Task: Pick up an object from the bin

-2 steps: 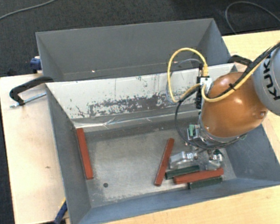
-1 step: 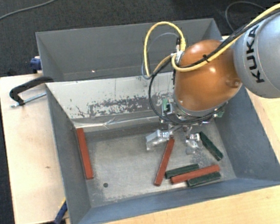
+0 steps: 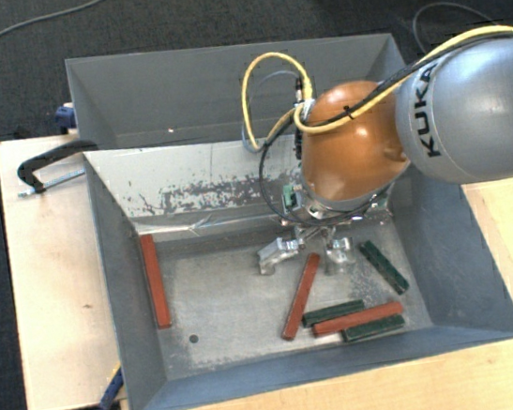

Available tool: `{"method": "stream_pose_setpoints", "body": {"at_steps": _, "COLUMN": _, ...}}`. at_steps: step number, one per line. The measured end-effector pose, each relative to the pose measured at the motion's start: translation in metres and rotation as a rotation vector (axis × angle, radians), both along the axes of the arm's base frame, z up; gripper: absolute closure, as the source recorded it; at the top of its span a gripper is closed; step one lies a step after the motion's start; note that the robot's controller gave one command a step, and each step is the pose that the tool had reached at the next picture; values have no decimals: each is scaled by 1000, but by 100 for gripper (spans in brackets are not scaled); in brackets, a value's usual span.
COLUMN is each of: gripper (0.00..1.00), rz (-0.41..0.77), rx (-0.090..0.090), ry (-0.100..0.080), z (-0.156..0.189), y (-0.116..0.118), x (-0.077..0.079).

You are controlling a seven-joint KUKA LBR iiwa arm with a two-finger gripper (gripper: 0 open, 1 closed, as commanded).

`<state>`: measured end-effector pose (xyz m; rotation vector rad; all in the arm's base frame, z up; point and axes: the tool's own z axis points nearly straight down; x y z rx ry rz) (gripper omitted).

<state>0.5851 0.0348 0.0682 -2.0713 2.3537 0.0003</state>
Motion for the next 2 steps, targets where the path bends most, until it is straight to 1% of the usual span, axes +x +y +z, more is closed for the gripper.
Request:
{"method": "stream_pose_setpoints", "body": {"at_steps": 1, "gripper": 100, "rz": -1, "rx": 0, "ry": 0, "z": 3, "y": 0, "x": 0}}
{"method": "stream_pose_setpoints", "body": {"at_steps": 2, "gripper": 100, "rz": 287, "rx": -1, "ry": -8, "z": 135, "y": 41, "x": -20}}
